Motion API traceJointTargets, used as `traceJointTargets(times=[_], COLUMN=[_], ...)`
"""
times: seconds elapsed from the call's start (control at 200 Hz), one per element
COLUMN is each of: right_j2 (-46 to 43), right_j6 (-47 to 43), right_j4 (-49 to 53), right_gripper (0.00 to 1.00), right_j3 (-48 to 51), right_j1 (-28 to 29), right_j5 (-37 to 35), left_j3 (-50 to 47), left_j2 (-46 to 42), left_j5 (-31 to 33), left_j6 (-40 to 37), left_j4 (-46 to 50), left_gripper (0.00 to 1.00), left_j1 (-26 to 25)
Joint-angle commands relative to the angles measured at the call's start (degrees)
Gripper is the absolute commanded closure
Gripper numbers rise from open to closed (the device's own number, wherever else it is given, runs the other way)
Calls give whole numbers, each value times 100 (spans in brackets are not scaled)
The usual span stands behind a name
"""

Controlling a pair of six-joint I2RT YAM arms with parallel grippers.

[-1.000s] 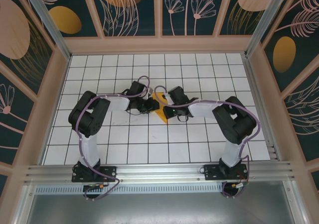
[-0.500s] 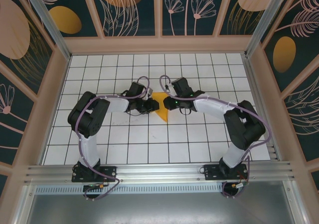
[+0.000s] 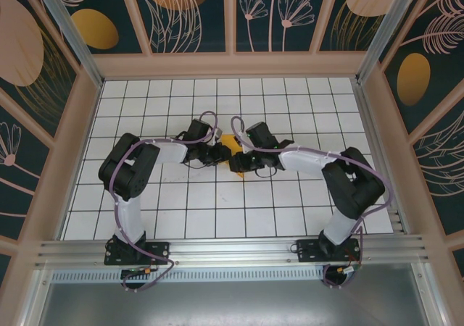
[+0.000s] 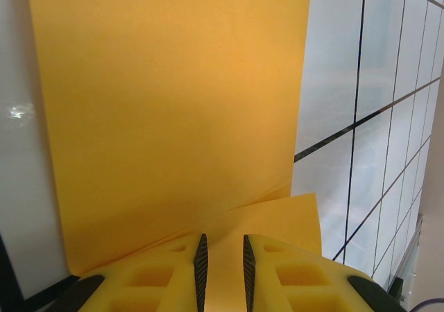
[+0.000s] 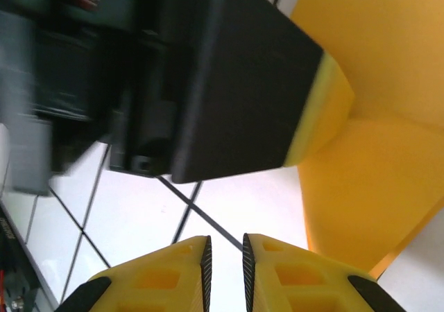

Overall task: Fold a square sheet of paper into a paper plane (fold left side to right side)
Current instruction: Third fold the triangle at the center of the table.

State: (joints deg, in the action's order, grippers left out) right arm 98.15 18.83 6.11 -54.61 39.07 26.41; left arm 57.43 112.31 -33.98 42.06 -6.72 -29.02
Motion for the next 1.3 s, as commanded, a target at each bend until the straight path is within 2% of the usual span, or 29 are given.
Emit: traceJointTargets(times=[0.0, 0.46, 1.296], right_j2=[294, 706, 781], right_j6=[44, 7, 226], right_j4=[149, 470, 347], right_gripper=[78, 78, 79], right_j3=[-252, -301, -61], right_j1=[-9, -75, -79], right_j5=[-69, -338, -33], left_j3=[-206, -206, -215], left_j2=[263, 259, 247], left_j5=[497, 505, 529], left_j6=[-163, -176, -188], left_j4=[769, 769, 770], left_gripper=[75, 75, 76], left_j1=[-21, -17, -16])
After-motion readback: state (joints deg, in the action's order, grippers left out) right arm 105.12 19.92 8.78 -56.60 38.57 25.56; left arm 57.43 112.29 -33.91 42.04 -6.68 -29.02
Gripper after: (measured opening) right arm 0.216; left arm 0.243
